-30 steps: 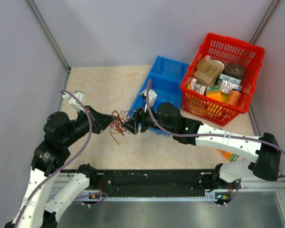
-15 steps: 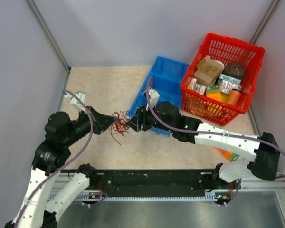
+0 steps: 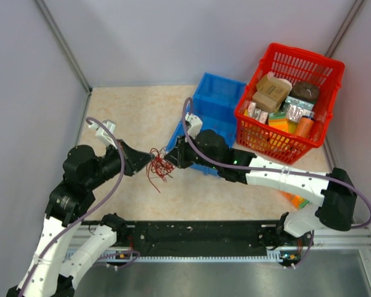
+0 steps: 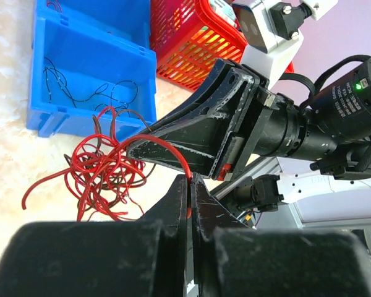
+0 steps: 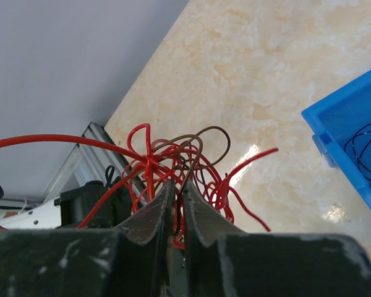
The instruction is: Untangle the cables
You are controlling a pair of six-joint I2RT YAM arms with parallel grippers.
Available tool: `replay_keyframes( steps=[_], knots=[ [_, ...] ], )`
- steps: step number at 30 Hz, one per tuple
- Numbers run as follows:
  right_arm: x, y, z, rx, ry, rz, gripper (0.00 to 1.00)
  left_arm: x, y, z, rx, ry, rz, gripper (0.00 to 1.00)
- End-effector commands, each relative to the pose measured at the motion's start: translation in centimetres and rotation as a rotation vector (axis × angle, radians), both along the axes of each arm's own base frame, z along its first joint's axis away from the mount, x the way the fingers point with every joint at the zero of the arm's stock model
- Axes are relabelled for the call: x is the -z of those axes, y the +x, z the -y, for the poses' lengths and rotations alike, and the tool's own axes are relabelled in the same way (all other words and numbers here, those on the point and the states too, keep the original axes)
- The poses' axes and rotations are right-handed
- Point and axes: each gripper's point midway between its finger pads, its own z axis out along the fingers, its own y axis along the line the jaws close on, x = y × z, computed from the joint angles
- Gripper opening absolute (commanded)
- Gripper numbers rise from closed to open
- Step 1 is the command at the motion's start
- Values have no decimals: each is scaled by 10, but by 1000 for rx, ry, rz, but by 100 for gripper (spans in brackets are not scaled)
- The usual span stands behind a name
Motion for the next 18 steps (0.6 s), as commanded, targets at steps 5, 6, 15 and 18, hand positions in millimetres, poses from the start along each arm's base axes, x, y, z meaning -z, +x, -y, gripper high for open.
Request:
replay_keyframes(
  steps=[5,6,15,18],
  knots=[
    [-12,20,61,213,-63,97,0,0,16,-38,-240,59,28,0],
    [-7,23,75,258,-87,101,0,7,21,-54,-336,88,13,0],
    [62,32,228,674,-374,97,0,52,22,-161,-916,193,-17,0],
    [88,21,275,758,-432,29,0,54,19,-179,-1002,238,10,0]
  ],
)
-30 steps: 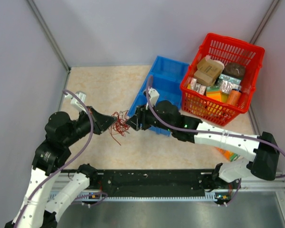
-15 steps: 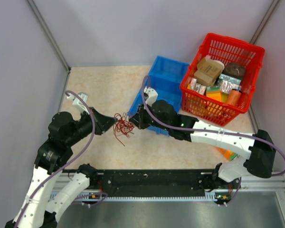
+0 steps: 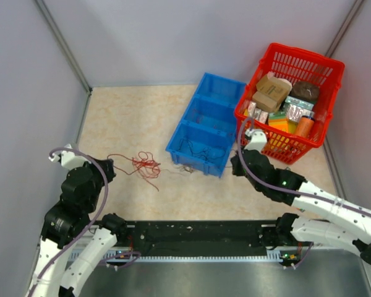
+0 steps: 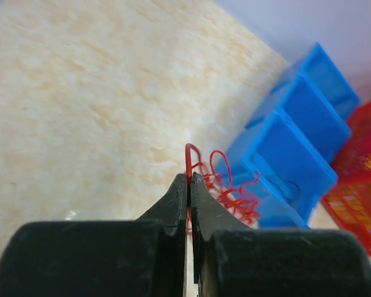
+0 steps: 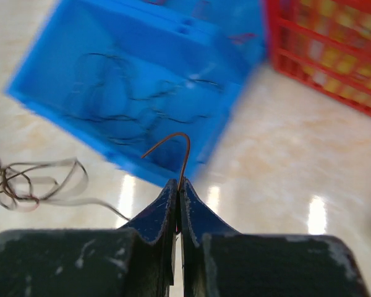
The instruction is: Untangle the cables
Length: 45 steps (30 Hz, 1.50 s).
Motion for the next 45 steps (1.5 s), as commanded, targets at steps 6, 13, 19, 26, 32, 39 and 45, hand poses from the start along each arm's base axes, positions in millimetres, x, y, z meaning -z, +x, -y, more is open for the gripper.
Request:
replay_keyframes(
  steps=[6,13,19,26,32,39,45],
  knots=[
    [6,-20,136,346,-64,11,0,5,11,-47,-233,180,11,0],
    [-46,-20,125,229,-26,111,0,34,32,-28,-154,226,-77,0],
    [-59,-37,22,-255,164,111,0,58,42,-10,-84,209,-143,0],
    [-62,-45,-20,-411,283,66,0,79,42,4,2,220,-218,59],
    [-76,-48,-29,-417,375,37,0,48,33,64,356,137,-130,81],
    [-124,-51,-32,-384,527,9,0,-21,-15,163,1000,-71,274,62],
    [-170,-56,-37,-414,632,25,0,-40,-39,186,1137,-152,444,68]
  ],
)
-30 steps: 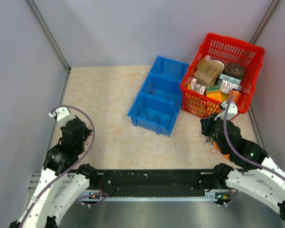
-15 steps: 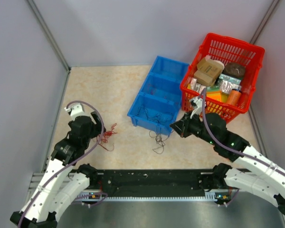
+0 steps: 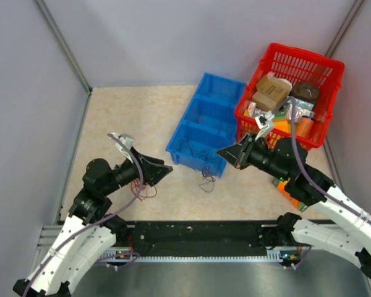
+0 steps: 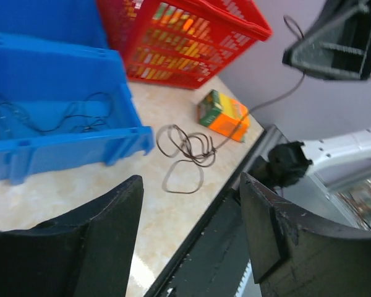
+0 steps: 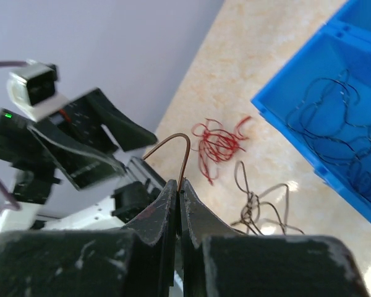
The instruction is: Untangle the cables
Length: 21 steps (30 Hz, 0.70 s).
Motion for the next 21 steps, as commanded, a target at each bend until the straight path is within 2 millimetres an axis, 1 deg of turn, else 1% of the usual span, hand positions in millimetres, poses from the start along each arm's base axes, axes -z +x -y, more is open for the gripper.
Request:
replay_keyframes(
  steps=[1,3,6,8,9,11,12,13,15,17,19,21],
  knots=[
    [-66,-6,-5,-31,163,44,0,-38,-25,23,173,-122,175,70],
    [-77,-6,-8,-42,185,52,0,-34,-24,28,179,-119,152,71],
    [-91,-7,-13,-60,229,58,0,-25,-24,43,226,-116,102,74],
    [-99,-7,-17,-73,265,49,0,-19,-25,53,243,-114,105,75],
    [-102,-6,-18,-73,283,41,0,-14,-25,57,239,-106,114,73],
    [-108,-5,-21,-72,317,17,0,-8,-27,66,249,-80,145,58],
    [-111,-4,-21,-66,332,8,0,-7,-30,72,263,-69,167,55],
    [-113,-2,-21,-56,345,-7,0,-7,-34,77,278,-64,188,55],
    [-117,1,-21,-40,371,-39,0,-5,-40,88,297,-47,225,58],
    [-120,2,-21,-29,391,-60,0,-4,-46,98,320,-34,264,65],
    [-122,5,-22,-20,401,-70,0,-2,-50,108,329,-23,275,70],
    [-127,6,-22,-17,414,-71,0,0,-48,115,321,-10,273,74]
  ],
)
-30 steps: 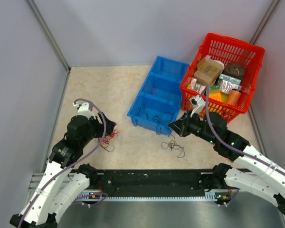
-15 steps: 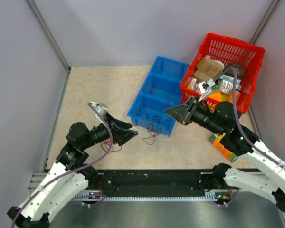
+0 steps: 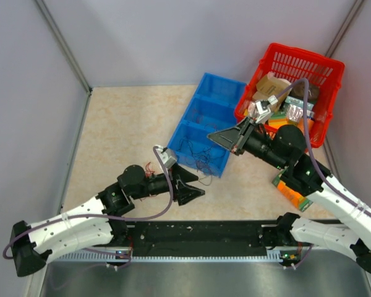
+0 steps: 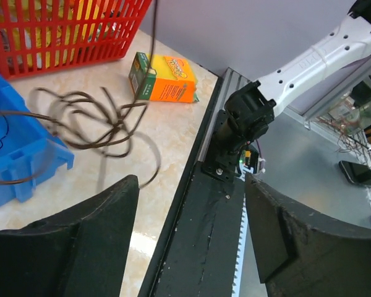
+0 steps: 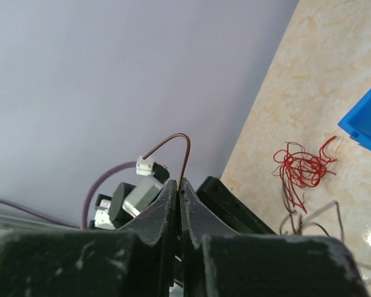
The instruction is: Untangle the cables
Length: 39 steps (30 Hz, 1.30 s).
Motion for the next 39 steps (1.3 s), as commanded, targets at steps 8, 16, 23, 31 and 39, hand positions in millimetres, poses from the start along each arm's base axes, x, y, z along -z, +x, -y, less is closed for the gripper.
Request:
replay_keyframes(
  steps=[8,16,23,31,39],
  knots=[
    [-68,0,3,8,168,64,0,-20,47,4,-276,37,171,55],
    [-77,2,-1,2,182,80,0,-11,39,10,-250,81,178,66],
    [-81,3,-3,-2,187,86,0,-23,16,26,-109,-23,194,83],
    [-87,0,-3,-19,221,93,0,-14,44,29,-241,63,212,79],
    [-89,-3,-2,-27,230,92,0,-14,50,39,-252,49,213,72]
  ],
)
